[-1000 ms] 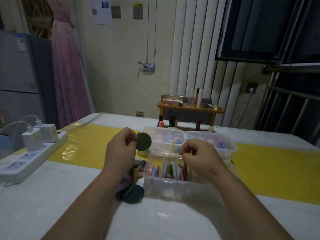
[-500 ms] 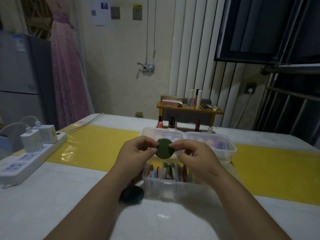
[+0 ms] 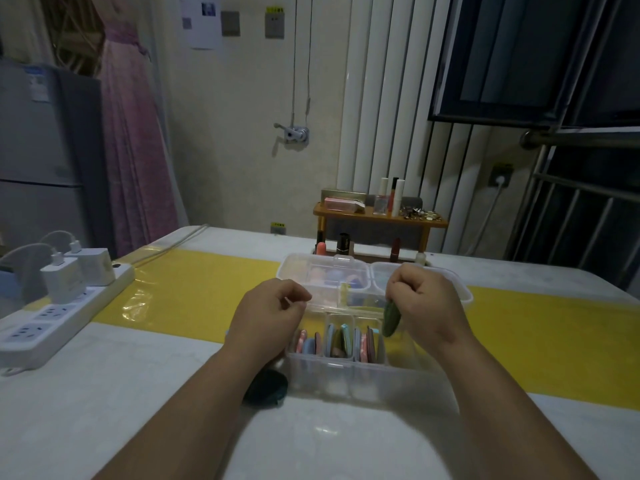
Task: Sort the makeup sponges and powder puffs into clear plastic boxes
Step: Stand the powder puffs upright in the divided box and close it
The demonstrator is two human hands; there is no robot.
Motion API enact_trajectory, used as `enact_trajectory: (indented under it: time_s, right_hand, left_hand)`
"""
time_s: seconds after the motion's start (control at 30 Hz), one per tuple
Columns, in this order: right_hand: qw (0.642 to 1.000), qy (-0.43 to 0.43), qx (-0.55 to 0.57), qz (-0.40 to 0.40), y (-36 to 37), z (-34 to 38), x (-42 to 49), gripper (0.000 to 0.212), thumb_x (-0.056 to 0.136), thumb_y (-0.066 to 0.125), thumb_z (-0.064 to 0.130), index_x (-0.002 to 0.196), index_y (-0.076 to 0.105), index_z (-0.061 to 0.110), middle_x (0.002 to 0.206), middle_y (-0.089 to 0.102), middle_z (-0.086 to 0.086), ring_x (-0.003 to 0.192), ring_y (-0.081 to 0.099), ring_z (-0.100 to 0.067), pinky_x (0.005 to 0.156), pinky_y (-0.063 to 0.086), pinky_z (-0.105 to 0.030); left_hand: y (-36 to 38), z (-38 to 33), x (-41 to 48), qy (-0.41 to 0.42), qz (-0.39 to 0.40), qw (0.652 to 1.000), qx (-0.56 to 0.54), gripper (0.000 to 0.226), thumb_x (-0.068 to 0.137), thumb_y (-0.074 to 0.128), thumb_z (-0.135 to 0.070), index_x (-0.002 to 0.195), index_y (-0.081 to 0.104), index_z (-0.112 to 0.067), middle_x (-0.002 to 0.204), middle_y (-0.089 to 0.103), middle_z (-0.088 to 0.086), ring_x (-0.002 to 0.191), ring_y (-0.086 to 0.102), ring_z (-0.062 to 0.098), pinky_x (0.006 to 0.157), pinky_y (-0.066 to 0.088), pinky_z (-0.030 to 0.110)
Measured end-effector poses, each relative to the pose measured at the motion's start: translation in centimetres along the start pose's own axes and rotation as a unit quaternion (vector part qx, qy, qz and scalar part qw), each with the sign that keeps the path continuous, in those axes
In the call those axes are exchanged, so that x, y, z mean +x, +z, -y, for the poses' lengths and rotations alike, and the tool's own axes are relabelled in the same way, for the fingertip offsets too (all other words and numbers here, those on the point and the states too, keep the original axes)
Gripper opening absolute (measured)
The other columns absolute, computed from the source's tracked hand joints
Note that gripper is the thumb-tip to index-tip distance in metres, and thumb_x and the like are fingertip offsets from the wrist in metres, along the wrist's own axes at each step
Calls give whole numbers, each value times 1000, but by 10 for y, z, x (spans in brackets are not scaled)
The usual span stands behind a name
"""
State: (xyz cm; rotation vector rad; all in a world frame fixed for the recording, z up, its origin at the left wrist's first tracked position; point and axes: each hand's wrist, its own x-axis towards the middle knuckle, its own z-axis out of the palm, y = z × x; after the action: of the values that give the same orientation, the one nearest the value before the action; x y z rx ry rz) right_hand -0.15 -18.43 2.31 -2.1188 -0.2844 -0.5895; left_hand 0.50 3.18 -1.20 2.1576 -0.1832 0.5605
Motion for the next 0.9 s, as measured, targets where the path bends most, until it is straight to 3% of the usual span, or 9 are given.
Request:
enact_trajectory:
  time_s: [0.13, 0.27, 0.4, 0.7, 0.9]
  right_hand:
    - [997, 20, -72, 20, -3, -6, 2, 28, 83, 50, 16, 55, 53, 11, 56, 50, -7, 55, 45, -19, 53, 39, -40]
    - [982, 74, -142, 101, -5, -3, 0, 28, 86, 54, 16, 60, 63, 14, 59, 58, -6, 58, 53, -18, 54, 43, -31]
    - [965, 105, -182, 156, -6, 3, -2, 25, 87, 55, 17, 67, 70, 18, 70, 67, -6, 73, 64, -23, 66, 55, -36]
    - [948, 118, -212, 207, -6, 8, -3, 20, 88, 58, 17, 71, 68, 23, 75, 66, 0, 75, 62, -16, 65, 50, -27]
    - [949, 102, -216, 207, -4, 6, -4, 16, 84, 60, 12, 74, 57, 24, 75, 61, 1, 75, 58, -18, 66, 53, -30]
  left_hand:
    - [1, 3, 1, 8, 17, 999, 39, 21, 90, 64, -15, 85, 66, -35, 87, 62, -17, 79, 55, -3, 67, 39, 12]
    - [1, 4, 1, 8, 18, 999, 48, 17, 90, 64, -16, 90, 71, -31, 86, 60, -19, 77, 54, -5, 65, 36, 7]
    - [1, 4, 2, 14, 16, 998, 53, 16, 89, 64, -16, 90, 72, -30, 87, 61, -18, 77, 54, -5, 65, 35, 6]
    - [1, 4, 3, 13, 20, 998, 58, 15, 90, 64, -16, 91, 72, -29, 88, 61, -17, 76, 54, -3, 66, 36, 7]
    - [1, 4, 2, 11, 21, 998, 58, 16, 90, 64, -16, 89, 70, -32, 89, 62, -16, 76, 54, -2, 65, 37, 9]
